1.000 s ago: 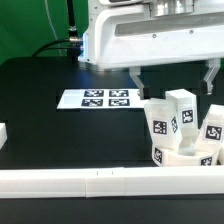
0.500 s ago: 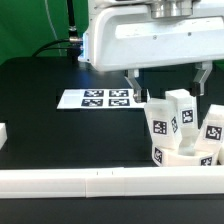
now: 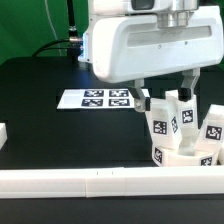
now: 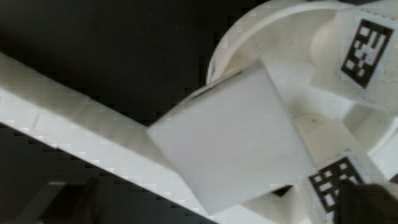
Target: Assemble stool
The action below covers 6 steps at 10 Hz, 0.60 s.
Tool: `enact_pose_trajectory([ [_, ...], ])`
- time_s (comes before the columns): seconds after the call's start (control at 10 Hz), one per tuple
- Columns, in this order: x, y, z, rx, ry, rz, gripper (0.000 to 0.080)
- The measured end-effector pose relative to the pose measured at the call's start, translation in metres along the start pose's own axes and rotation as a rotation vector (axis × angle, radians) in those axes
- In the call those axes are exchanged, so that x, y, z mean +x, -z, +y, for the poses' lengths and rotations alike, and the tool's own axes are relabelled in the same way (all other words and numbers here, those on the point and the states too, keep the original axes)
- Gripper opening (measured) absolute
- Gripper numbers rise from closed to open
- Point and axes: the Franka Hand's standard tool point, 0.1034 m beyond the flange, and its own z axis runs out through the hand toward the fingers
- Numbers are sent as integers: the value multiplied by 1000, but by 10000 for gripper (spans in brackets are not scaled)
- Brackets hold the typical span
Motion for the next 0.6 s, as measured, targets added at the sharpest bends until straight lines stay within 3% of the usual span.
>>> enact_pose_trajectory([
  [0.5,-6,0,10,-35,311,-39,649],
  [0.6,-6,-2,4,-23,312,-49,649],
])
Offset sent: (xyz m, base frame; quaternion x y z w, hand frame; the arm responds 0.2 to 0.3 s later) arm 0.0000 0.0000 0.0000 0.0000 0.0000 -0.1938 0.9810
